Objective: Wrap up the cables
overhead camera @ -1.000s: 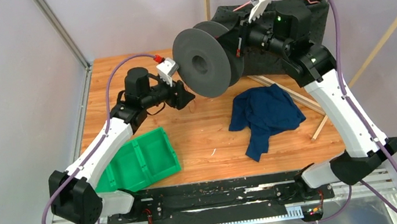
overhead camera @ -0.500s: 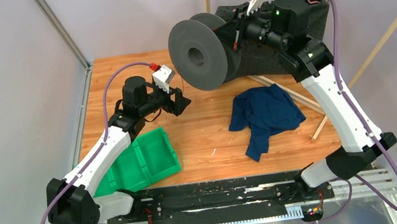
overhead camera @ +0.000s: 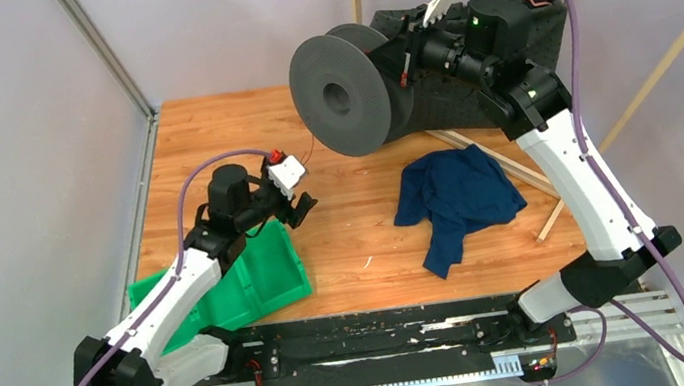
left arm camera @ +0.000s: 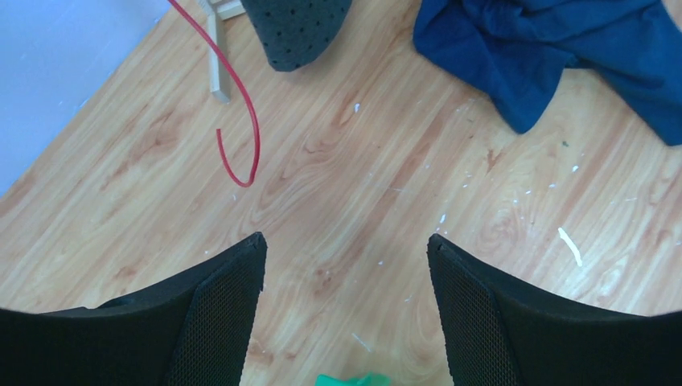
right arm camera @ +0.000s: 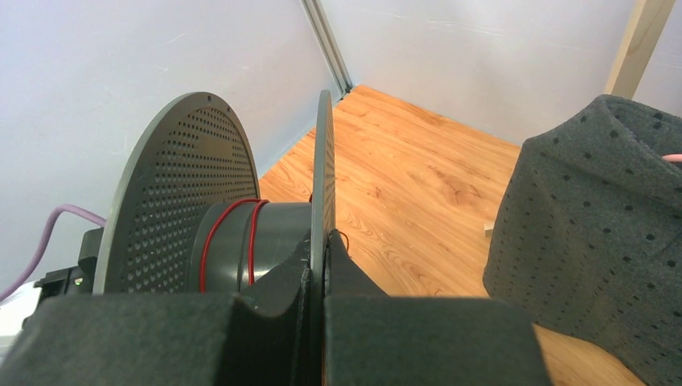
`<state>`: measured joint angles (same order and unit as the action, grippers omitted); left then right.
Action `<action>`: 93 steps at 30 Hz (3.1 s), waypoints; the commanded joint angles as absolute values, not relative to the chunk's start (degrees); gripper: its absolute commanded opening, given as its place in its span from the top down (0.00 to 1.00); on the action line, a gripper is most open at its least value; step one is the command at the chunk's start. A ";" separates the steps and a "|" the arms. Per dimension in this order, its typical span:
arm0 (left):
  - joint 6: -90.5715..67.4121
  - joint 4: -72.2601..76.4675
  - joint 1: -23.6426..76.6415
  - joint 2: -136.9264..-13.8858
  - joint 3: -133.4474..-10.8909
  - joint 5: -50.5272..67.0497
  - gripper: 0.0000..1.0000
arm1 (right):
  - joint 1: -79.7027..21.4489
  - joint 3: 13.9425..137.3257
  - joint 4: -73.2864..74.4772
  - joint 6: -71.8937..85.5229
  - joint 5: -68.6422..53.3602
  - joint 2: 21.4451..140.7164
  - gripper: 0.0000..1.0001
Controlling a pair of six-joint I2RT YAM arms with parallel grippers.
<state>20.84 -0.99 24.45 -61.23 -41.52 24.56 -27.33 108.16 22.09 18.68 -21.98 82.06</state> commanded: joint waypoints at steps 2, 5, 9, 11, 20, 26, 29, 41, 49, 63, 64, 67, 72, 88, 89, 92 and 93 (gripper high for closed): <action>21.27 14.61 23.99 -59.73 -35.38 21.40 0.24 | -26.54 110.48 17.70 20.07 -23.22 81.99 0.99; 18.46 20.99 23.99 -61.32 -34.08 18.68 0.25 | -26.54 110.48 17.64 20.11 -23.15 82.09 0.99; 16.75 26.90 23.99 -64.46 -34.40 15.94 0.27 | -26.54 110.48 17.56 20.18 -23.14 82.08 0.99; 15.96 29.72 23.99 -66.34 -34.72 16.05 0.27 | -26.54 110.48 17.58 20.18 -23.18 82.16 0.99; 13.76 32.13 23.99 -72.93 -38.61 18.41 0.43 | -26.45 110.74 17.58 20.04 -23.03 82.35 0.99; 12.84 32.53 23.99 -74.73 -39.61 18.02 0.77 | -26.20 110.83 17.58 20.08 -22.91 82.66 0.99; 12.03 32.56 23.99 -75.39 -39.81 18.30 1.00 | -25.89 110.92 17.70 20.49 -22.11 82.86 0.99; -1.52 23.51 30.78 -68.61 -36.13 29.15 1.00 | -23.81 110.12 21.09 26.00 -9.88 83.99 0.99; -0.09 7.62 36.94 -62.48 -41.70 38.47 1.00 | -23.64 109.94 22.23 28.46 -9.09 88.14 0.99; -5.15 2.11 38.14 -69.08 -65.59 42.54 1.00 | -28.02 107.53 29.31 20.27 -15.58 92.02 0.99; -5.24 2.11 38.19 -69.81 -67.14 42.62 1.00 | -28.44 107.23 30.37 19.06 -16.23 91.92 0.99; -5.45 2.11 38.14 -71.20 -69.80 42.61 1.00 | -29.98 104.80 32.18 15.22 -18.42 90.54 0.99; -4.28 1.49 38.06 -72.62 -71.54 44.59 1.00 | -31.43 100.97 35.94 8.68 -20.68 87.13 0.99; 14.39 -24.55 37.97 -73.44 -80.11 35.76 1.00 | -31.46 91.86 44.01 -7.26 -25.72 76.31 0.99; 15.64 -24.93 37.97 -73.01 -79.84 35.12 1.00 | -31.40 91.51 44.28 -8.16 -26.40 75.71 0.99; 20.54 -26.72 37.98 -71.77 -78.93 34.20 1.00 | -31.46 90.28 44.70 -10.45 -29.79 73.95 0.99; 22.44 -27.07 37.99 -71.29 -78.40 34.19 1.00 | -31.42 90.15 45.33 -11.23 -31.20 73.56 0.99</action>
